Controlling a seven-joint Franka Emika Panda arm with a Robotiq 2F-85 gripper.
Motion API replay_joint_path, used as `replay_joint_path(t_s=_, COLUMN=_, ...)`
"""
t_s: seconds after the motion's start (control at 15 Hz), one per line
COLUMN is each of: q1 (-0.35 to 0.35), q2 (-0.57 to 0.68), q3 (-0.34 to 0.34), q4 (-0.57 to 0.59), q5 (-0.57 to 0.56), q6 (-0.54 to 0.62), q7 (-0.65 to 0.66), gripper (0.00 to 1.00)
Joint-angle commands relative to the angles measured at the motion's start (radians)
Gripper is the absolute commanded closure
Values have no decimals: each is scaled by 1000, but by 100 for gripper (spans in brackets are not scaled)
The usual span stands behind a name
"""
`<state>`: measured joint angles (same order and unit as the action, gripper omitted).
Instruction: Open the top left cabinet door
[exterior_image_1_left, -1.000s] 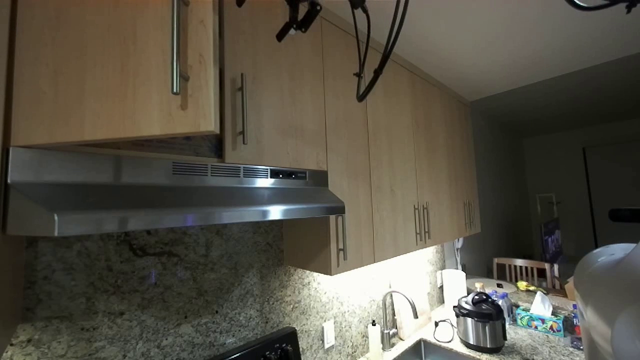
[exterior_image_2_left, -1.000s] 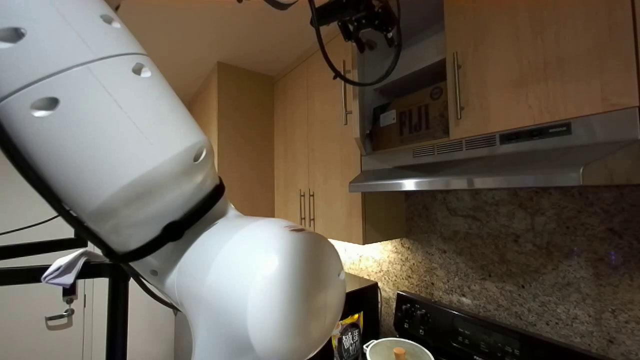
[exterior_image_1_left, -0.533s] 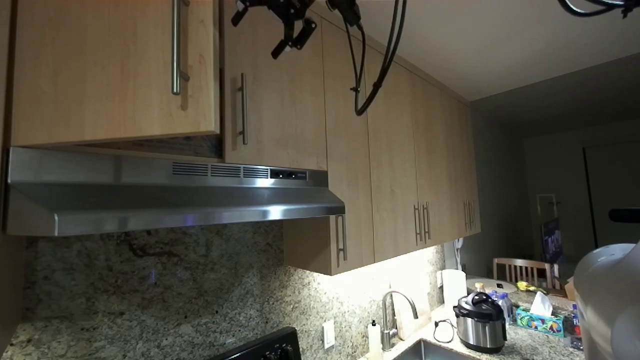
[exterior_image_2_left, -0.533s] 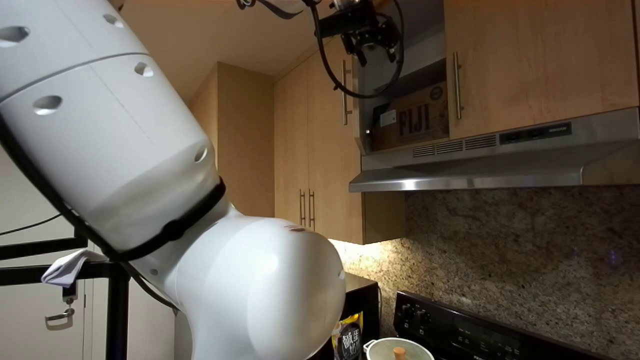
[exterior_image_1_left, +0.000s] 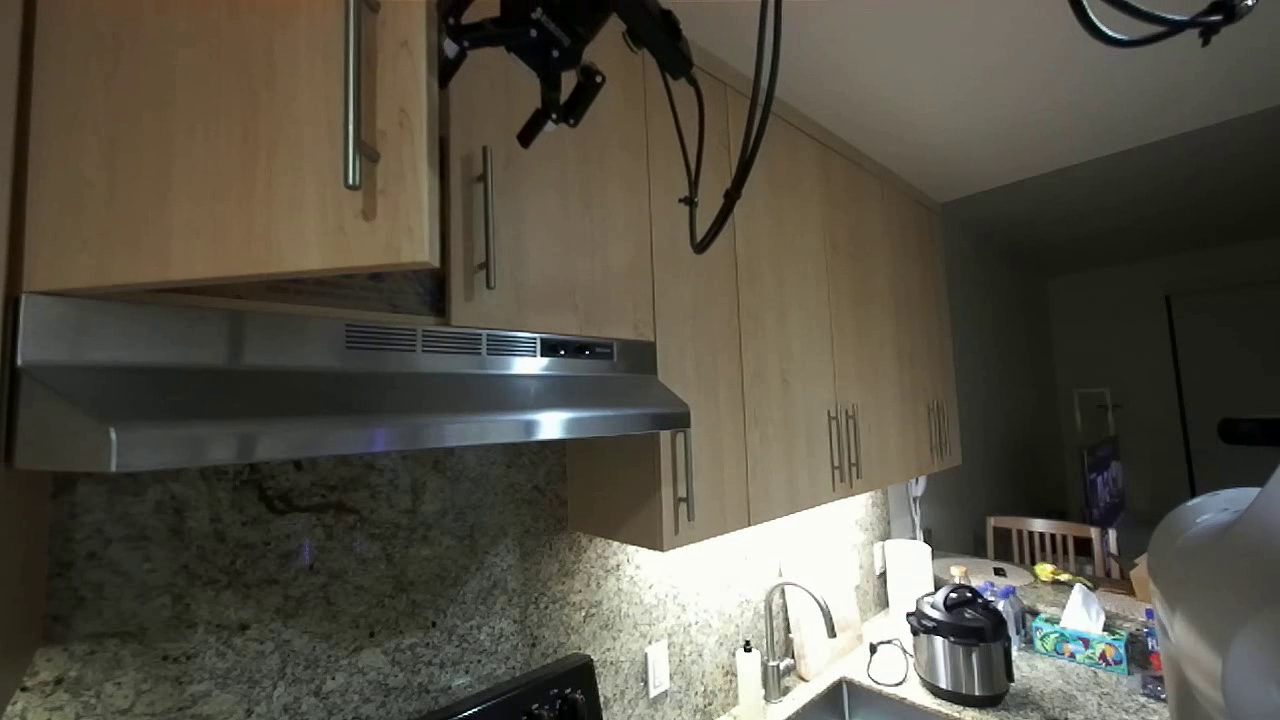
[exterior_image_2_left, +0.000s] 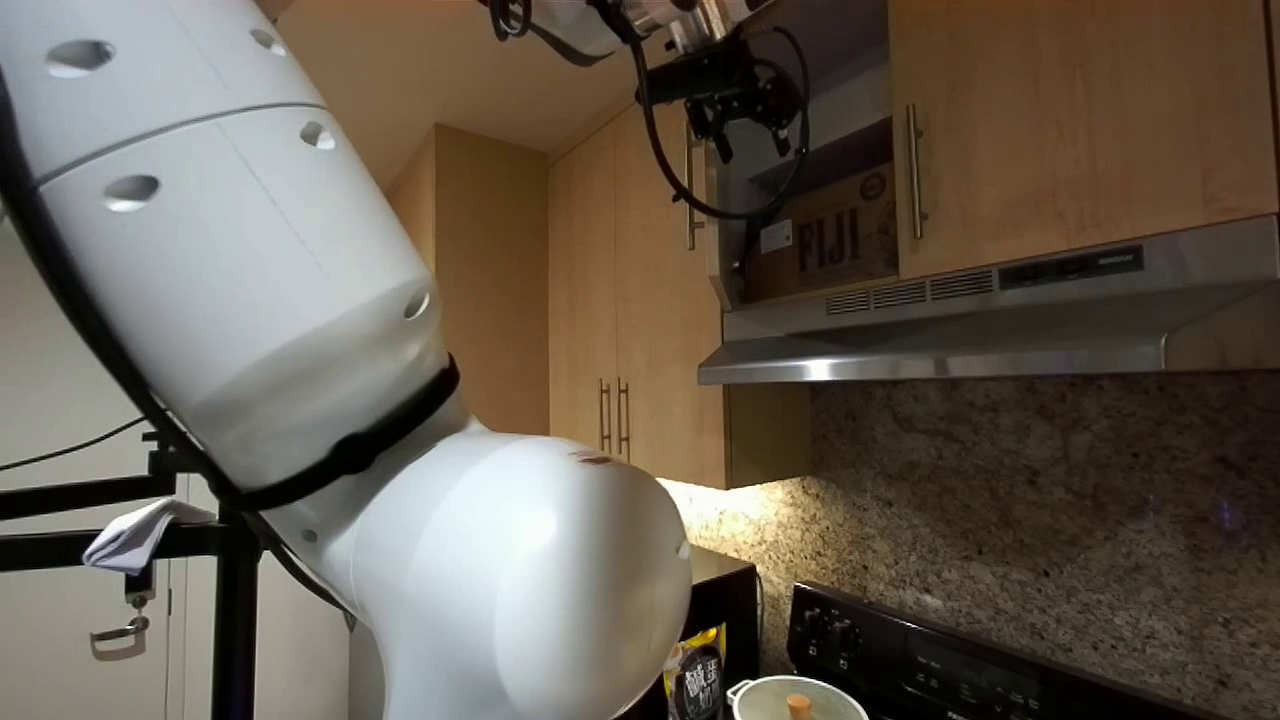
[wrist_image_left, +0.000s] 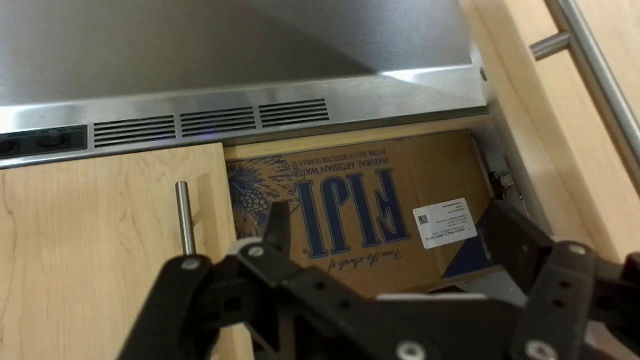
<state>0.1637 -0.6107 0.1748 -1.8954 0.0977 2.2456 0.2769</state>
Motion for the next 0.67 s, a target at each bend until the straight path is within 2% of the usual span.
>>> replay_joint_path(t_s=0.0, q1=9, q2=12, q3=1, q4=9, q5=25, q6=6, q7=-63, gripper=0)
replay_joint_path(t_s=0.27, q1=49, q2=1, q3=-9, q4=20, q5=51, q6=8, q7=-115, gripper=0)
replay_joint_path(t_s=0.6, q1=135, q2=12, q3=0, q4=55, q5=88, q6=15, q7=-239, gripper=0)
